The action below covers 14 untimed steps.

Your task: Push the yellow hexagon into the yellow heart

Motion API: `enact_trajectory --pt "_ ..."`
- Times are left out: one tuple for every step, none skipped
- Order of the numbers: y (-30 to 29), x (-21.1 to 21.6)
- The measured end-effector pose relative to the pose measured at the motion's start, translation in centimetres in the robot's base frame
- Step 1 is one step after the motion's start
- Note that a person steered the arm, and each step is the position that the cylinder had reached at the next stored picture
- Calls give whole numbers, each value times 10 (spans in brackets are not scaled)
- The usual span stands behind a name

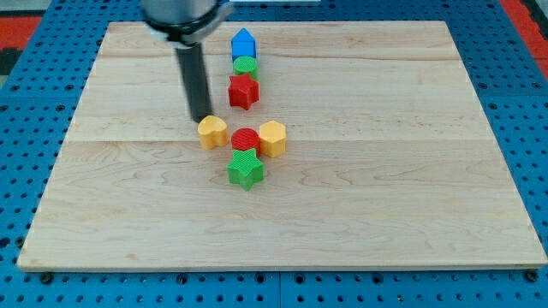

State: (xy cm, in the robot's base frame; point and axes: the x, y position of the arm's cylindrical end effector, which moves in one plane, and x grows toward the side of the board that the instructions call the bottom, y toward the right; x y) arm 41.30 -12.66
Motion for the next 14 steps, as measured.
enact_trajectory --pt "-11 46" --pt "1 45" --pt "25 27" --pt "26 39" --pt "31 60" --pt "40 46" --pt "49 28" --pt "49 24" --pt "67 18" --pt "70 16" --pt "43 14" --pt "24 48" --pt "-28 120" --pt "-7 155"
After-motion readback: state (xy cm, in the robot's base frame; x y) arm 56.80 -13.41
